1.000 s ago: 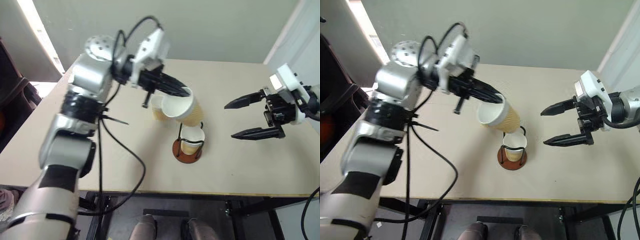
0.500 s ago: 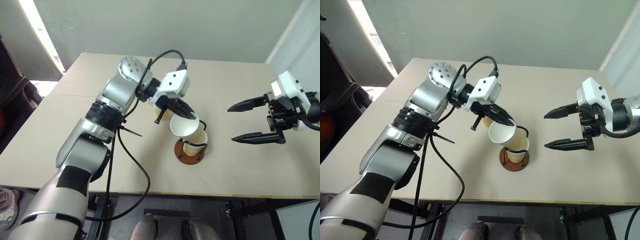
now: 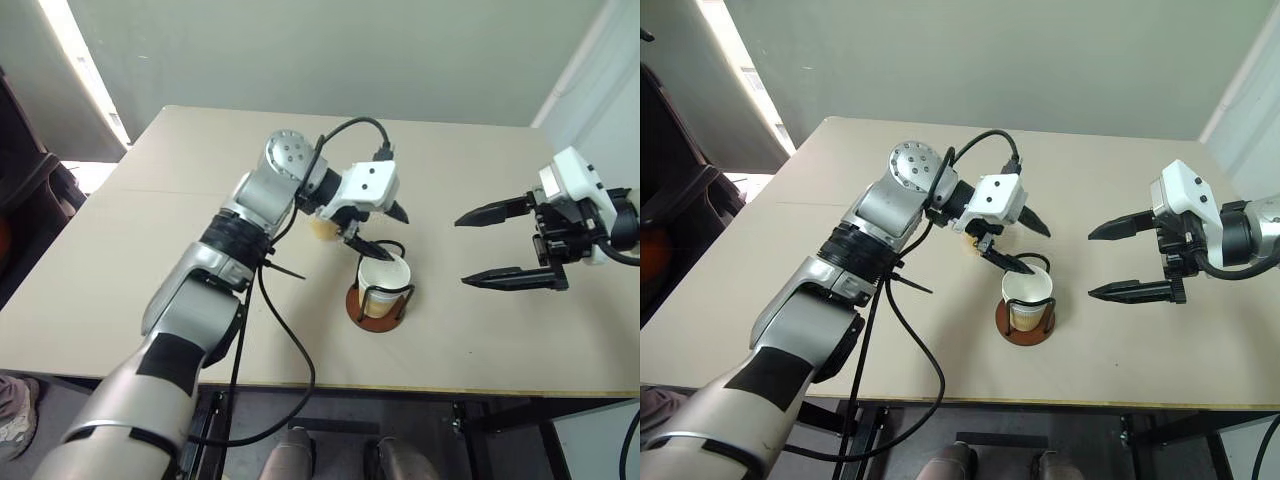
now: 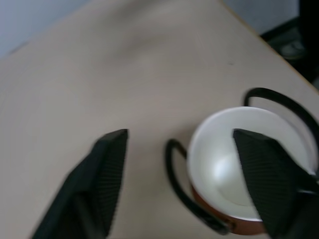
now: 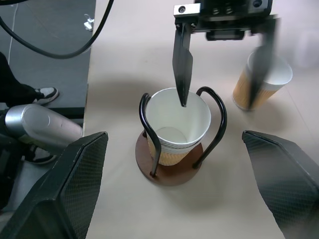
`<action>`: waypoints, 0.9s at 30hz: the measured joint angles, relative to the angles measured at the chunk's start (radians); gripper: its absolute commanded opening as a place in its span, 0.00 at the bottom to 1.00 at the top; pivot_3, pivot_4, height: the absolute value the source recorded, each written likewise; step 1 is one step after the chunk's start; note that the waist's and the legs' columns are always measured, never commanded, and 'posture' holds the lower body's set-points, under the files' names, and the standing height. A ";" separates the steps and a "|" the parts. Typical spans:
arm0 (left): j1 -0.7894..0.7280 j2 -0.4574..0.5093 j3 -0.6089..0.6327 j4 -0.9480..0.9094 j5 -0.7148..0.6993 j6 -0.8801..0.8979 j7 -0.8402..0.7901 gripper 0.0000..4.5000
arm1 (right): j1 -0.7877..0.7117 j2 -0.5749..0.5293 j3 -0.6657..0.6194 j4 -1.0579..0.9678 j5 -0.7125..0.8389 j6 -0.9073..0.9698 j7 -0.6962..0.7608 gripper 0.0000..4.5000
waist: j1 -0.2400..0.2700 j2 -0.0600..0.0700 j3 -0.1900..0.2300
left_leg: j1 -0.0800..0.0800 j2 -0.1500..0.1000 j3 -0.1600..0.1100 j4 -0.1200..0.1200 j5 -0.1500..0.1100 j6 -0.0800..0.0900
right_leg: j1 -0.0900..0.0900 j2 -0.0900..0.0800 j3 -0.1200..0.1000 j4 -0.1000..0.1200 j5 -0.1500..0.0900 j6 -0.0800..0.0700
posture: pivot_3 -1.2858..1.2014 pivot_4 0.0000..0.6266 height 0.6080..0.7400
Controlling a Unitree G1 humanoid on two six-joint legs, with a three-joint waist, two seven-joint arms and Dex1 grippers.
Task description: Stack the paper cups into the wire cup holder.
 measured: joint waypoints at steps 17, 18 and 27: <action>-0.060 0.207 0.113 0.456 0.185 -0.184 0.147 0.91 | -0.070 0.066 0.049 0.010 -0.004 -0.013 -0.015 1.00 | 0.005 0.002 -0.001 | -0.001 -0.005 0.000 0.002 -0.004 0.006 | -0.002 -0.004 0.004 -0.001 -0.002 0.002 | 0.52 0.24 1.00; -0.060 0.194 0.110 0.467 0.197 -0.193 0.149 0.91 | -0.070 0.072 0.050 0.007 -0.005 -0.013 -0.027 1.00 | 0.004 0.002 -0.001 | -0.002 -0.005 0.001 0.002 -0.004 0.006 | -0.003 -0.004 0.004 -0.001 -0.002 0.002 | 0.52 0.24 1.00; -0.061 0.121 0.091 0.565 0.288 -0.253 0.198 0.91 | -0.013 0.085 0.043 -0.045 -0.020 0.026 -0.144 1.00 | -0.003 0.002 -0.001 | -0.002 -0.006 0.002 0.000 -0.004 0.006 | -0.004 -0.004 0.004 -0.001 -0.003 0.004 | 0.52 0.24 1.00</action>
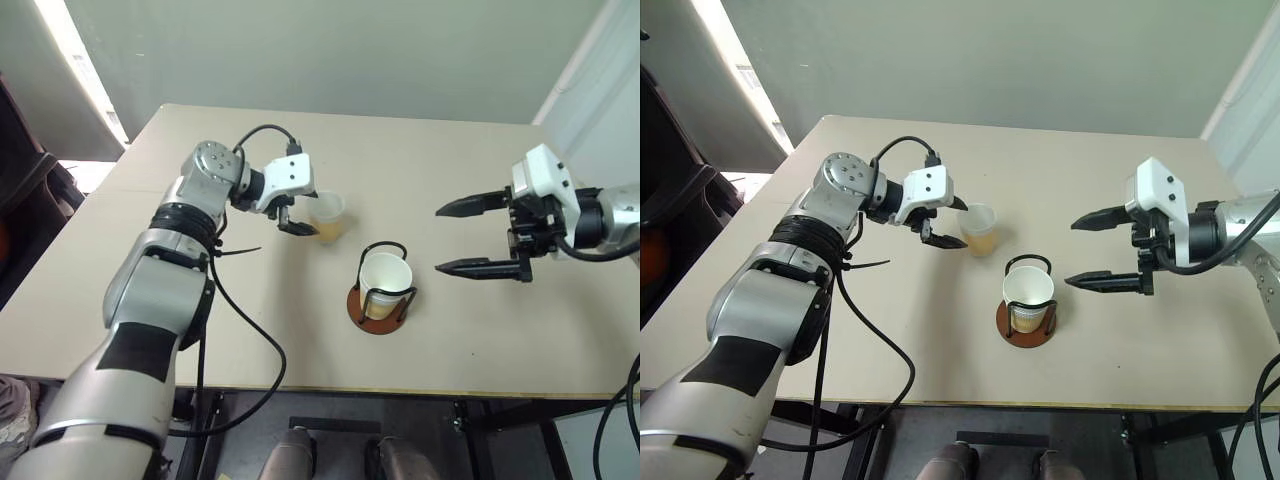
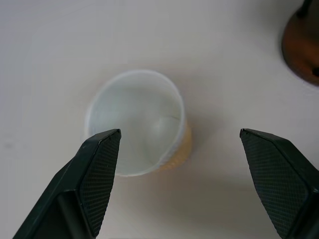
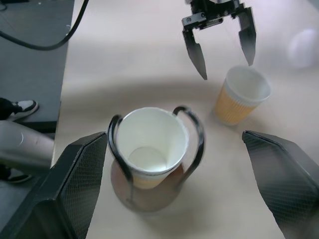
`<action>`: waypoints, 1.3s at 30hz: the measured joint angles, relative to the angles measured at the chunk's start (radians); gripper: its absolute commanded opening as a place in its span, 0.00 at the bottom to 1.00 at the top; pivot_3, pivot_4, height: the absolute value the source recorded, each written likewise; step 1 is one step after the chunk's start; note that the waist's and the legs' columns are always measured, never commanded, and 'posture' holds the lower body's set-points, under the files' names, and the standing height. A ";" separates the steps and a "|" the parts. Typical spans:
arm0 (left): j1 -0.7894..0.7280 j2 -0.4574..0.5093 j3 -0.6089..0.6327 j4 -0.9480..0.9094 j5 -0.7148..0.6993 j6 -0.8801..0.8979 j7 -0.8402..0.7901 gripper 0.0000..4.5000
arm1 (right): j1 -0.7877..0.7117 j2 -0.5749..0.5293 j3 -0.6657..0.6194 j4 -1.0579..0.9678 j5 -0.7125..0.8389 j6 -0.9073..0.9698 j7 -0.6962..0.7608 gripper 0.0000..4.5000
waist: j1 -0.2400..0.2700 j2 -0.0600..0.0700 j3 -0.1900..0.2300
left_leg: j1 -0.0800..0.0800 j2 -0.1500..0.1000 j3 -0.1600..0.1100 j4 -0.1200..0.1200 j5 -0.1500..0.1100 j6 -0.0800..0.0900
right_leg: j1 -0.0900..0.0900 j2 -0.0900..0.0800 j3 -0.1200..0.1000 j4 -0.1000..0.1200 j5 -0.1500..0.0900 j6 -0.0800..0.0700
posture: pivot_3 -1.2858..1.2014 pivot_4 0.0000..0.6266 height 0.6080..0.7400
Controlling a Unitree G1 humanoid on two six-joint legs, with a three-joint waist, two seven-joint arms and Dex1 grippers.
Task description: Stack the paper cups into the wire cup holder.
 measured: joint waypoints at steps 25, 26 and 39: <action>-0.010 -0.019 0.080 0.047 0.019 -0.060 0.042 0.01 | 0.103 -0.083 -0.119 -0.083 0.057 0.054 -0.070 1.00 | -0.003 0.000 0.000 | 0.000 -0.008 0.017 0.010 -0.002 0.004 | -0.001 -0.001 0.025 0.002 -0.002 0.018 | 0.52 0.24 1.00; -0.027 -0.013 0.105 0.040 -0.011 -0.057 -0.004 0.01 | 0.099 -0.084 -0.119 -0.074 0.057 0.050 -0.067 1.00 | -0.001 0.000 0.000 | -0.002 -0.007 0.017 0.011 -0.003 0.004 | -0.003 -0.002 0.025 0.002 -0.003 0.018 | 0.52 0.24 1.00; 0.075 0.304 -0.134 -0.864 -0.803 0.349 -0.319 0.01 | -0.043 -0.182 -0.327 0.069 0.284 0.099 0.073 1.00 | -0.015 0.004 -0.002 | -0.002 -0.006 0.033 0.010 -0.008 0.008 | -0.010 -0.003 0.038 0.004 -0.005 0.023 | 0.52 0.24 1.00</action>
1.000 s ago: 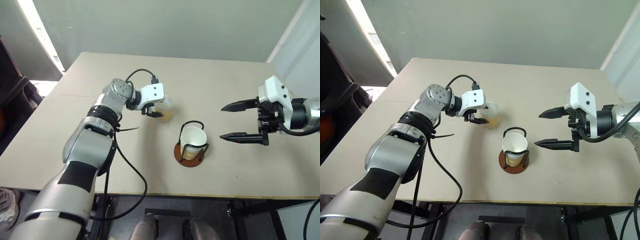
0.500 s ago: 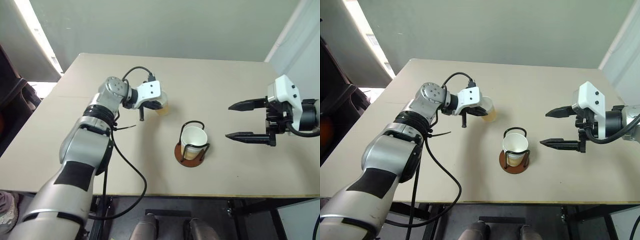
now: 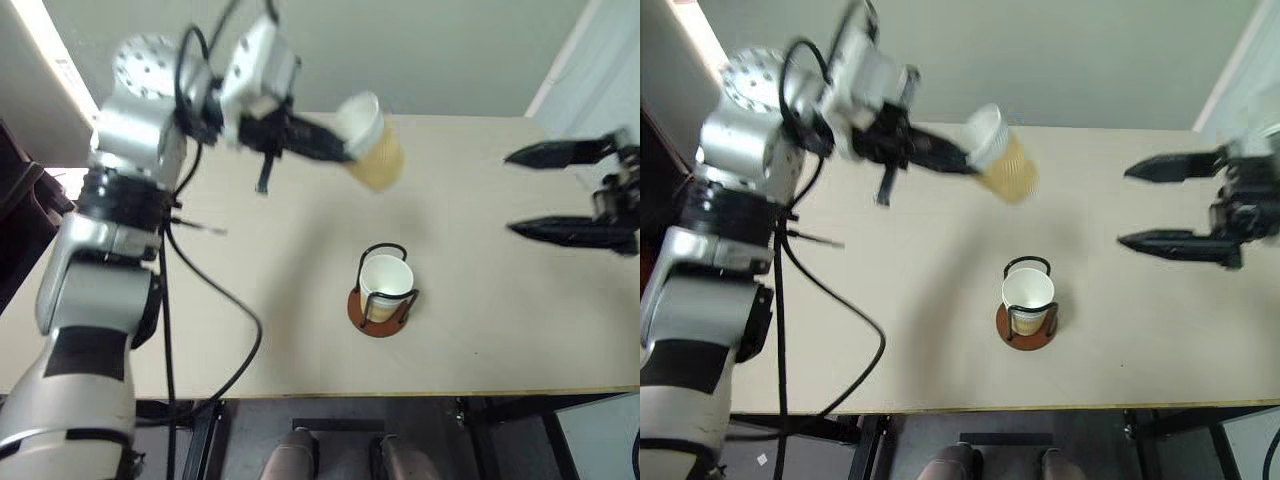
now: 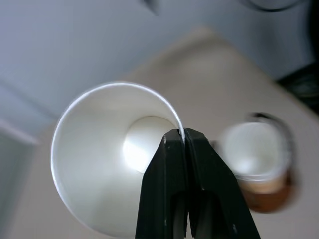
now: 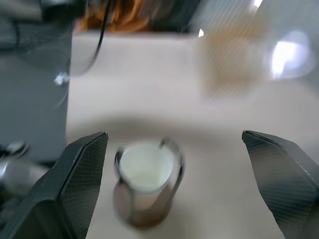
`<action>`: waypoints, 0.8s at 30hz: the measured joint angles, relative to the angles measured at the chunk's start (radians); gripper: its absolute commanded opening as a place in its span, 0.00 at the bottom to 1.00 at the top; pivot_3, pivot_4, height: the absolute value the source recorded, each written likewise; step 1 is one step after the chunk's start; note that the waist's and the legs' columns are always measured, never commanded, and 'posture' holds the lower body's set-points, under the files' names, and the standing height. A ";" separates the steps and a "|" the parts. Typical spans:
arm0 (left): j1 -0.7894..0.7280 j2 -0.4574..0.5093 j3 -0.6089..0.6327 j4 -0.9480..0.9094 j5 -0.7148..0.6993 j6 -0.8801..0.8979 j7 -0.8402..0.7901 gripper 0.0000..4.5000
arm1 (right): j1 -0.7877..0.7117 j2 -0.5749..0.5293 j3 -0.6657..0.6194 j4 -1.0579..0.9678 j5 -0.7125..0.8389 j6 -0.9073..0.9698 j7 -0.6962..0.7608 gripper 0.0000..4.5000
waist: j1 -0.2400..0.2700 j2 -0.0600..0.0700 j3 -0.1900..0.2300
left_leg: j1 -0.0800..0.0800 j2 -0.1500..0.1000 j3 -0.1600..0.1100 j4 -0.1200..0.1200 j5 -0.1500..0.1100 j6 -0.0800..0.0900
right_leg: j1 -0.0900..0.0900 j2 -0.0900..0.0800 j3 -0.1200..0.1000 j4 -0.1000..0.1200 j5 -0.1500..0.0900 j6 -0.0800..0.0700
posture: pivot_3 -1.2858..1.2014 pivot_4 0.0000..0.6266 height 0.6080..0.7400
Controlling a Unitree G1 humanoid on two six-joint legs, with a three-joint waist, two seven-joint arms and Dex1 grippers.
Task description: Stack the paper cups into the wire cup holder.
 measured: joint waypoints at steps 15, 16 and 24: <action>0.043 -0.056 -0.177 -0.100 0.049 -0.082 0.000 0.01 | 0.151 -0.024 -0.024 -0.049 -0.003 -0.016 -0.020 1.00 | -0.021 0.004 0.001 | 0.014 0.000 0.004 0.007 -0.008 0.015 | 0.013 -0.001 0.005 0.001 0.005 -0.001 | 0.52 0.24 1.00; 0.045 -0.059 -0.180 -0.088 0.059 -0.091 0.000 0.01 | 0.159 -0.024 -0.024 -0.056 -0.003 -0.016 -0.023 1.00 | -0.021 0.004 0.001 | 0.014 0.000 0.004 0.007 -0.008 0.015 | 0.013 -0.001 0.005 0.001 0.005 -0.001 | 0.52 0.24 1.00; 0.037 -0.086 -0.174 -0.014 0.076 -0.120 0.000 0.01 | 0.237 -0.029 -0.030 -0.085 -0.012 -0.021 -0.019 1.00 | -0.019 0.004 0.001 | 0.012 0.000 0.004 0.007 -0.010 0.017 | 0.013 -0.001 0.005 -0.001 0.005 0.000 | 0.52 0.24 1.00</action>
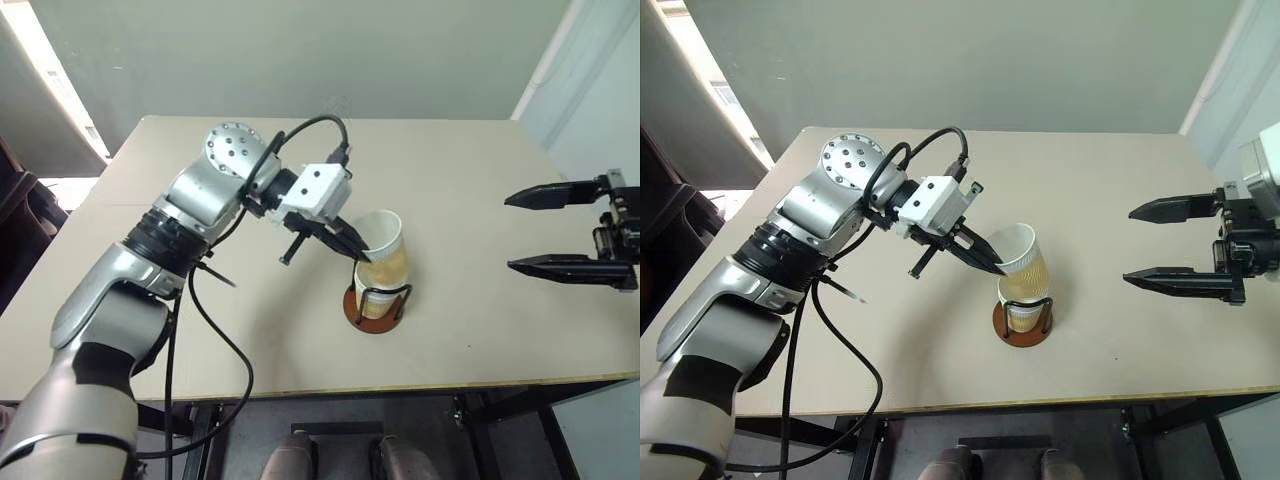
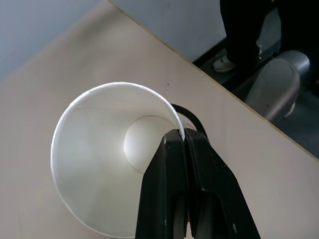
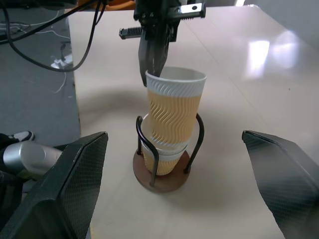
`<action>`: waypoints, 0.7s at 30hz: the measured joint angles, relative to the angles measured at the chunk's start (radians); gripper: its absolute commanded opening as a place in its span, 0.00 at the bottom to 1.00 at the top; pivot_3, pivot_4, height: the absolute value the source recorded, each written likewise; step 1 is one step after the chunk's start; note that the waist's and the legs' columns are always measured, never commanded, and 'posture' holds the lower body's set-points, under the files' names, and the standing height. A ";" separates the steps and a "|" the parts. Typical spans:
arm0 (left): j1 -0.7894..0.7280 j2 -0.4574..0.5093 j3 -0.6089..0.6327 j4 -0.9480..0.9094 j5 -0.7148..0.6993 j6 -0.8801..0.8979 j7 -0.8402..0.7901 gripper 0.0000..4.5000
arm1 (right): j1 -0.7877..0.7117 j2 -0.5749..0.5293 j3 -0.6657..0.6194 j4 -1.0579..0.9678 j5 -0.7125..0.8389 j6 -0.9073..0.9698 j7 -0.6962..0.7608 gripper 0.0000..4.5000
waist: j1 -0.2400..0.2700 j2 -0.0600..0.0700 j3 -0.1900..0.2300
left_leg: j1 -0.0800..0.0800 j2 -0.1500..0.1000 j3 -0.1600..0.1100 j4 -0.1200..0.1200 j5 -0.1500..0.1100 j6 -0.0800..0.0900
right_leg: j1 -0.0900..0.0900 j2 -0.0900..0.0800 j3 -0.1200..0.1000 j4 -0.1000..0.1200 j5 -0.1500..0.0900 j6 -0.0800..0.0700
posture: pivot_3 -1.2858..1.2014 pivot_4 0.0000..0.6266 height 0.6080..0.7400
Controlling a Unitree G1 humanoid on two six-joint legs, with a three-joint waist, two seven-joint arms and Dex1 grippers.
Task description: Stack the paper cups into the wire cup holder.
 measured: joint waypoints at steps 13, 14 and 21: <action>-0.006 0.033 -0.075 -0.059 0.013 -0.054 0.000 0.01 | -0.039 0.000 0.033 0.000 -0.001 -0.011 -0.027 1.00 | 0.003 0.000 0.000 | 0.000 0.000 0.000 0.000 -0.002 0.001 | 0.000 0.000 0.001 -0.001 -0.001 0.000 | 0.52 0.24 1.00; -0.006 0.023 -0.074 -0.056 0.031 -0.054 0.000 0.01 | -0.041 0.000 0.038 -0.001 -0.001 -0.011 -0.027 1.00 | 0.003 0.000 0.000 | 0.000 0.000 0.000 0.000 -0.002 0.001 | 0.000 0.000 0.001 -0.001 -0.001 0.000 | 0.52 0.24 1.00; 0.001 -0.076 -0.027 -0.025 0.171 -0.043 0.000 0.35 | -0.045 0.000 0.047 -0.014 0.000 -0.009 -0.038 1.00 | 0.004 0.000 0.000 | 0.000 0.000 0.000 0.000 -0.003 0.001 | 0.000 0.000 0.001 -0.001 -0.001 0.001 | 0.52 0.24 1.00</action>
